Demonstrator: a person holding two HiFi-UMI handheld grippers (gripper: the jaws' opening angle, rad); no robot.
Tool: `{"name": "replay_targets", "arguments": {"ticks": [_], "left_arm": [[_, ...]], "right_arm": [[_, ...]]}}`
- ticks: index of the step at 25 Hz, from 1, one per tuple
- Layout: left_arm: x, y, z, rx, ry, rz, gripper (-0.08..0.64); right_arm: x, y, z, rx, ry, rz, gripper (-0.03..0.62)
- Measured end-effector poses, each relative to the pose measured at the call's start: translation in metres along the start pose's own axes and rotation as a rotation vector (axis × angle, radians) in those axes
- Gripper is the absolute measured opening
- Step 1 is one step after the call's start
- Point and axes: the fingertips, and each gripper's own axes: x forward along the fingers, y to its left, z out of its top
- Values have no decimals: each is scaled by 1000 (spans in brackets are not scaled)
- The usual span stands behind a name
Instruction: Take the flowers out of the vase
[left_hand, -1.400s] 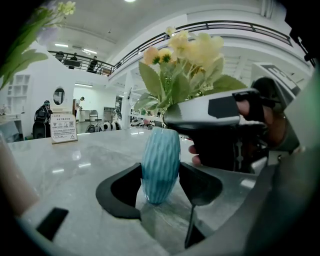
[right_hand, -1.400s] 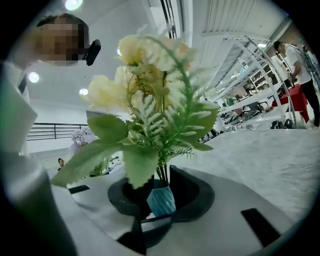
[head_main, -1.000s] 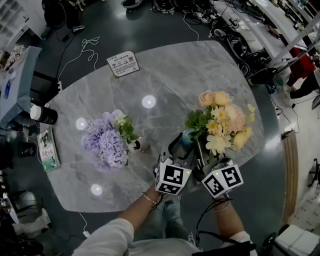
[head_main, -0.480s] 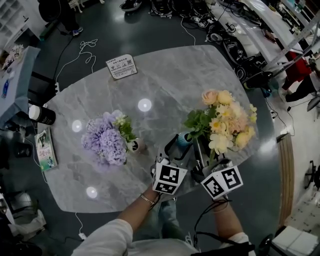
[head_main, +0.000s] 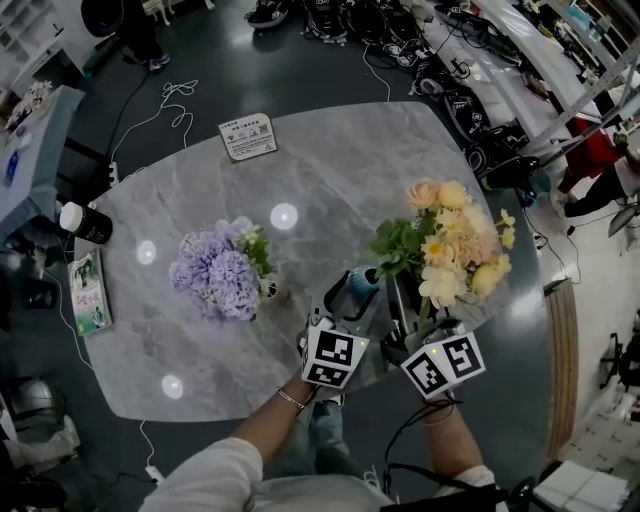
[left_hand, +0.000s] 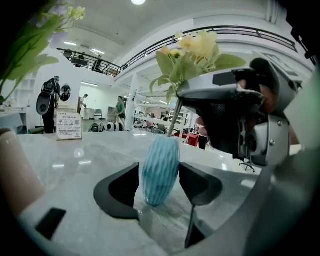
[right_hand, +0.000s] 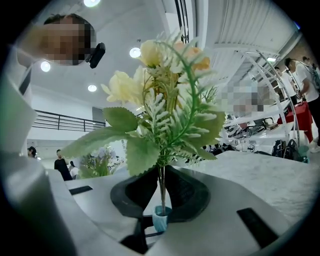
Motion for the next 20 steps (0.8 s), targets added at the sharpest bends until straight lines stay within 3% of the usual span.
{"name": "replay_targets", "arguments": {"ticks": [20], "left_arm": [[-62, -12, 59, -2, -101, 68, 250]], "right_arm": [[-49, 19, 88, -60, -125, -29, 46]]}}
